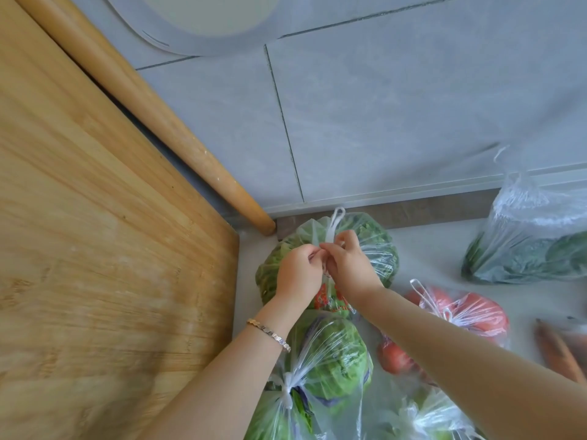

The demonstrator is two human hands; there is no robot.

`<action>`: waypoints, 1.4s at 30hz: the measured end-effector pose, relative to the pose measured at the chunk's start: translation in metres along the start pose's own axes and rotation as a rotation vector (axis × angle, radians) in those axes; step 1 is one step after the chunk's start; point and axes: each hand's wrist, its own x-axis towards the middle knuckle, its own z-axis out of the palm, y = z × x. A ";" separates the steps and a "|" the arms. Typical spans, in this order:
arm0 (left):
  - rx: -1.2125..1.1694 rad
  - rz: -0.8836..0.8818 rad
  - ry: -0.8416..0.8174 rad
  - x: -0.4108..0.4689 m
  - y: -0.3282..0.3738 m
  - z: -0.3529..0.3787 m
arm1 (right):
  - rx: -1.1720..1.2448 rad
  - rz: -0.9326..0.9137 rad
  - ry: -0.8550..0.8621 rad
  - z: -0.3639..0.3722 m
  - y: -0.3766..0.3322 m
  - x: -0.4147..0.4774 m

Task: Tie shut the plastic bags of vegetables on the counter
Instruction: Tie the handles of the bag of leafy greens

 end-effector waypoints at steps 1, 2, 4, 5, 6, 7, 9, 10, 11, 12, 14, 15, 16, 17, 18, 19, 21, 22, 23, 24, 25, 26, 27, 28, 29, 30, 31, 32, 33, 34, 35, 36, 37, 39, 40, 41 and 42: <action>-0.026 -0.008 -0.001 -0.002 -0.001 0.000 | 0.016 0.012 0.001 -0.001 0.000 0.001; -0.069 -0.025 -0.005 -0.003 -0.002 0.001 | 0.044 0.016 0.004 -0.002 0.001 0.002; -0.186 -0.074 -0.020 -0.004 -0.003 0.000 | 0.128 0.013 0.024 -0.003 0.002 0.002; -0.232 -0.100 -0.028 -0.005 -0.004 0.000 | 0.168 0.014 0.031 -0.003 0.002 0.002; -0.270 -0.122 -0.031 -0.006 -0.004 0.000 | 0.198 0.012 0.029 -0.004 0.002 0.002; -0.308 -0.138 -0.028 -0.007 -0.005 -0.001 | 0.220 0.002 0.024 -0.005 0.002 0.003; -0.373 -0.154 -0.017 -0.008 -0.006 -0.001 | 0.248 -0.023 0.006 -0.007 0.003 0.004; -0.389 -0.152 -0.012 -0.009 -0.006 -0.002 | 0.254 -0.025 -0.010 -0.009 0.003 0.005; -0.382 -0.139 -0.008 -0.009 -0.007 -0.002 | 0.258 -0.015 -0.030 -0.010 0.004 0.005; -0.337 -0.110 -0.001 -0.009 -0.008 -0.003 | 0.266 0.009 -0.047 -0.010 0.005 0.006; -0.185 -0.031 0.017 -0.007 -0.010 -0.002 | 0.349 0.094 -0.063 -0.012 0.005 0.007; -0.129 -0.002 0.030 -0.006 -0.011 -0.002 | 0.442 0.151 -0.071 -0.013 0.003 0.008; -0.092 0.019 0.043 -0.005 -0.012 -0.001 | 0.535 0.211 -0.085 -0.014 0.002 0.009; -0.061 0.040 0.058 -0.004 -0.013 -0.001 | 0.608 0.271 -0.113 -0.017 0.000 0.011; -0.036 0.063 0.075 -0.003 -0.014 -0.002 | 0.634 0.313 -0.154 -0.020 0.000 0.013; -0.019 0.089 0.097 -0.003 -0.015 -0.003 | 0.668 0.356 -0.207 -0.024 0.000 0.015; -0.007 0.149 0.138 -0.002 -0.018 -0.003 | 0.820 0.414 -0.341 -0.032 0.004 0.017; 0.004 0.166 0.146 -0.002 -0.020 -0.003 | 0.886 0.417 -0.388 -0.035 0.007 0.017; 0.011 0.162 0.136 -0.001 -0.020 -0.002 | 0.885 0.388 -0.403 -0.036 0.009 0.016; -0.005 0.122 0.106 -0.001 -0.019 -0.001 | 0.800 0.335 -0.388 -0.035 0.010 0.013; -0.054 0.053 0.058 0.001 -0.017 0.000 | 0.682 0.282 -0.336 -0.031 0.010 0.010; -0.137 -0.031 0.004 0.002 -0.014 0.001 | 0.568 0.232 -0.253 -0.026 0.009 0.007; -0.236 -0.114 -0.039 0.003 -0.012 0.001 | 0.475 0.184 -0.151 -0.021 0.010 0.005; -0.332 -0.187 -0.068 0.003 -0.009 -0.001 | 0.384 0.114 -0.055 -0.017 0.009 0.003; -0.415 -0.248 -0.089 0.003 -0.006 -0.003 | 0.281 0.013 0.025 -0.013 0.010 0.001; -0.478 -0.294 -0.110 0.002 -0.005 -0.005 | 0.166 -0.107 0.074 -0.009 0.012 -0.001; -0.520 -0.327 -0.124 0.002 -0.003 -0.007 | 0.053 -0.217 0.100 -0.005 0.014 -0.002; -0.540 -0.345 -0.135 0.001 -0.003 -0.010 | -0.040 -0.296 0.129 -0.001 0.017 -0.002; -0.538 -0.352 -0.138 0.000 -0.002 -0.011 | -0.108 -0.337 0.157 0.001 0.019 -0.002; -0.516 -0.351 -0.132 -0.001 -0.002 -0.011 | -0.159 -0.354 0.169 0.001 0.018 -0.002; -0.475 -0.347 -0.120 -0.002 -0.002 -0.010 | -0.200 -0.358 0.175 0.001 0.017 -0.002; -0.419 -0.333 -0.095 -0.002 -0.002 -0.009 | -0.248 -0.367 0.185 0.000 0.018 -0.003; -0.340 -0.301 -0.064 -0.002 -0.004 -0.008 | -0.302 -0.384 0.178 -0.002 0.018 -0.003; -0.138 -0.216 0.000 0.000 -0.008 -0.007 | -0.386 -0.434 0.156 -0.004 0.021 -0.006; -0.061 -0.182 0.025 0.002 -0.010 -0.008 | -0.399 -0.448 0.135 -0.004 0.023 -0.008; -0.014 -0.164 0.050 0.005 -0.013 -0.009 | -0.402 -0.436 0.111 -0.003 0.024 -0.011; 0.013 -0.161 0.069 0.008 -0.014 -0.010 | -0.411 -0.415 0.087 -0.003 0.024 -0.013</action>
